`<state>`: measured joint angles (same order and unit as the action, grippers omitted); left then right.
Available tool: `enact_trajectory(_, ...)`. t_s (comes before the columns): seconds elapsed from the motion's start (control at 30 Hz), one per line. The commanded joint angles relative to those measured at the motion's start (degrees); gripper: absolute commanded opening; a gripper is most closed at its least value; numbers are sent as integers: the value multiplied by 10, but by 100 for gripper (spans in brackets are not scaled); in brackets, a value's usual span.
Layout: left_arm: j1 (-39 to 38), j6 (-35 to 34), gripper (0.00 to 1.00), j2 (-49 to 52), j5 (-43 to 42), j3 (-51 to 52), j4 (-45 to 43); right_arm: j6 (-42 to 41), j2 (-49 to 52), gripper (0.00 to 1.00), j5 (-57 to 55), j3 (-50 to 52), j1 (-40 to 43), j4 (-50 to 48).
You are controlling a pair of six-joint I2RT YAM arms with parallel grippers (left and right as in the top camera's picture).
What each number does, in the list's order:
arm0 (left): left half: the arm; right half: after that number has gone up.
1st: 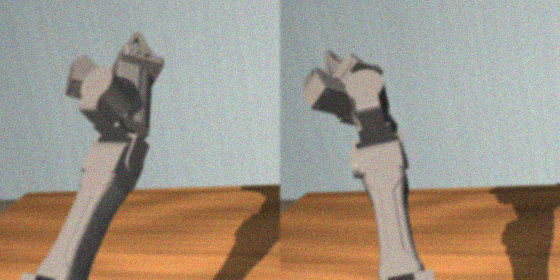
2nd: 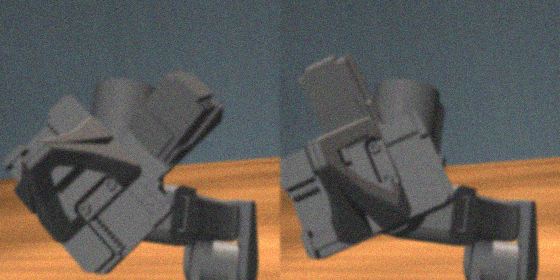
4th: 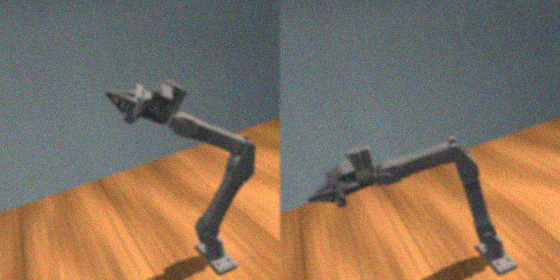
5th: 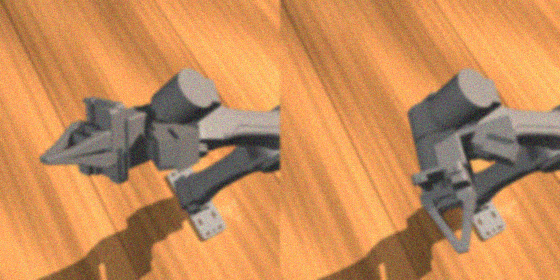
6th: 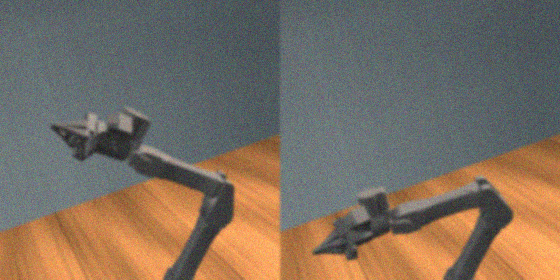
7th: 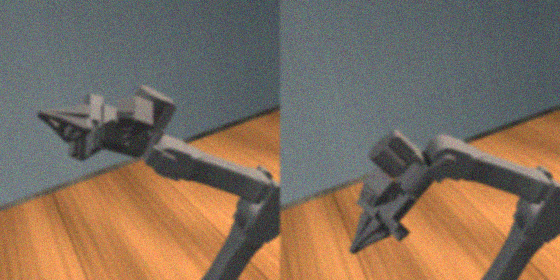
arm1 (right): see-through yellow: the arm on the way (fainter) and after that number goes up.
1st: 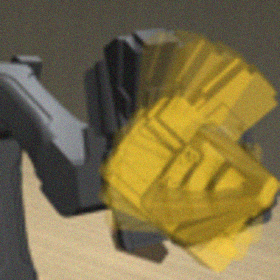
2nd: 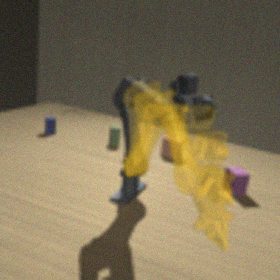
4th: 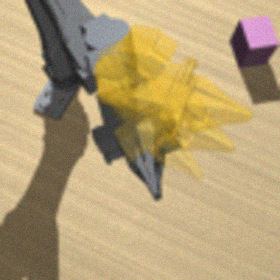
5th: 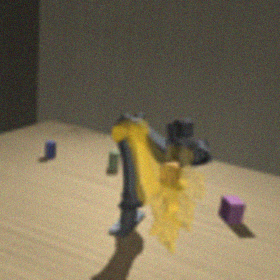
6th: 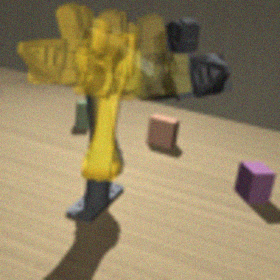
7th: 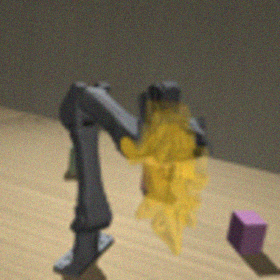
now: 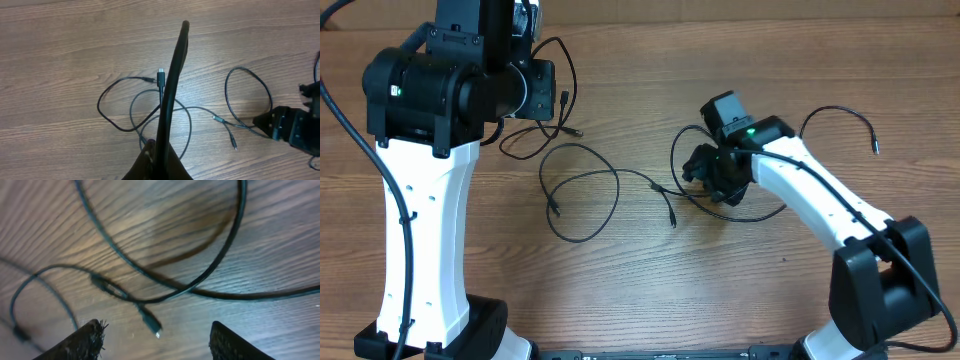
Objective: Untangle cables
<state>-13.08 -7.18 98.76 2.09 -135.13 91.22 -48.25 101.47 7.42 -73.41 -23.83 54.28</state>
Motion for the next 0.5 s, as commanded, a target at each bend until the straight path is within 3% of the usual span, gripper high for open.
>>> enact_trajectory(0.0, -1, -5, 4, 3, -6, 2, 2, -90, 6, 61, -45, 28, -2, -22)
enact_trajectory(0.13, -1, -5, 4, 3, -6, 2, 2, -124, 6, 57, -54, 61, -2, -66)
enact_trajectory(0.47, -1, -5, 4, 3, -6, 2, 2, -153, 7, 56, -53, 142, -2, -188)
